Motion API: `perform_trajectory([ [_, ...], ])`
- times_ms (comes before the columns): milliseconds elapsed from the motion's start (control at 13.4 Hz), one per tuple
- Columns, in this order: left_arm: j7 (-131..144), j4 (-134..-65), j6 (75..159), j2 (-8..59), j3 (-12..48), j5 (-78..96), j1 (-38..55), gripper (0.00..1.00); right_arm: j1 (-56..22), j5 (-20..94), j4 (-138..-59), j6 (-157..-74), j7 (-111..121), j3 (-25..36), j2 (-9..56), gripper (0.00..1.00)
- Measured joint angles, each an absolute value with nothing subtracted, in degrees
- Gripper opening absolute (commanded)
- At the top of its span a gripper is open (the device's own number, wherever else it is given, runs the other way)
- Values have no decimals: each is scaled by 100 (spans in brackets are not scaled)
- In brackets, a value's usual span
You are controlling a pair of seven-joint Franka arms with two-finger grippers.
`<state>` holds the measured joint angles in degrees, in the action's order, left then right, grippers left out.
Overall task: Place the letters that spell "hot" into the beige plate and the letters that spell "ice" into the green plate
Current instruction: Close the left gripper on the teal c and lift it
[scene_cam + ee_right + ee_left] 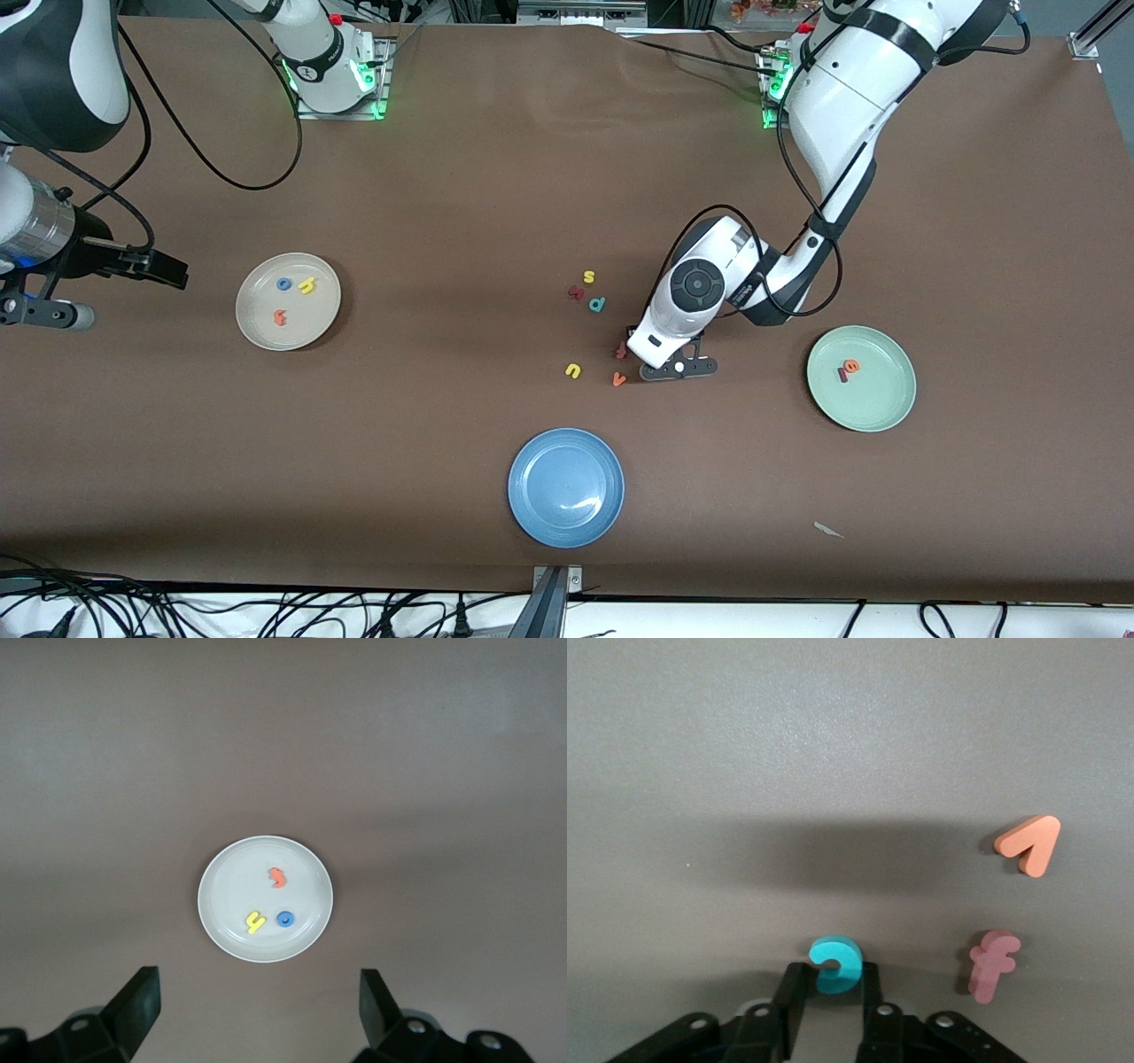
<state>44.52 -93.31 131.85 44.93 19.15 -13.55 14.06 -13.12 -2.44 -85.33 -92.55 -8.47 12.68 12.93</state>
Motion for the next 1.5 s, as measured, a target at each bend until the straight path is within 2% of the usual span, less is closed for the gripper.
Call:
perform_trajectory([
  [299, 4453, -9311, 13171, 4494, 1900, -1355, 1405, 15, -1312, -243, -8532, -9260, -848, 1269, 1295, 99],
  [673, 4449, -9170, 12940, 4493, 1859, -1355, 1390, 15, -1291, -120, -8529, -9267, -851, 1285, 1295, 99],
  [748, 4449, -9146, 12910, 4493, 1859, -1355, 1390, 18, -1281, -89, -8529, -9273, -851, 1294, 1295, 99],
  [897, 4449, -9140, 12904, 4494, 1859, -1355, 1391, 31, -1277, -76, -8527, -9279, -851, 1307, 1295, 99],
  [972, 4449, -9140, 12903, 4494, 1859, -1355, 1391, 34, -1277, -76, -8527, -9280, -851, 1306, 1295, 99],
  [1197, 4449, -9140, 12898, 4494, 1859, -1355, 1391, 41, -1276, -73, -8525, -9281, -851, 1306, 1295, 99],
  [1346, 4449, -9140, 12865, 4494, 1845, -1355, 1391, 42, -1204, -69, -8522, -9281, -858, 1266, 1294, 99],
  [1496, 4438, -9139, 12838, 4494, 1812, -1358, 1390, 44, -779, -68, -8514, -9281, -858, 841, 1295, 99],
])
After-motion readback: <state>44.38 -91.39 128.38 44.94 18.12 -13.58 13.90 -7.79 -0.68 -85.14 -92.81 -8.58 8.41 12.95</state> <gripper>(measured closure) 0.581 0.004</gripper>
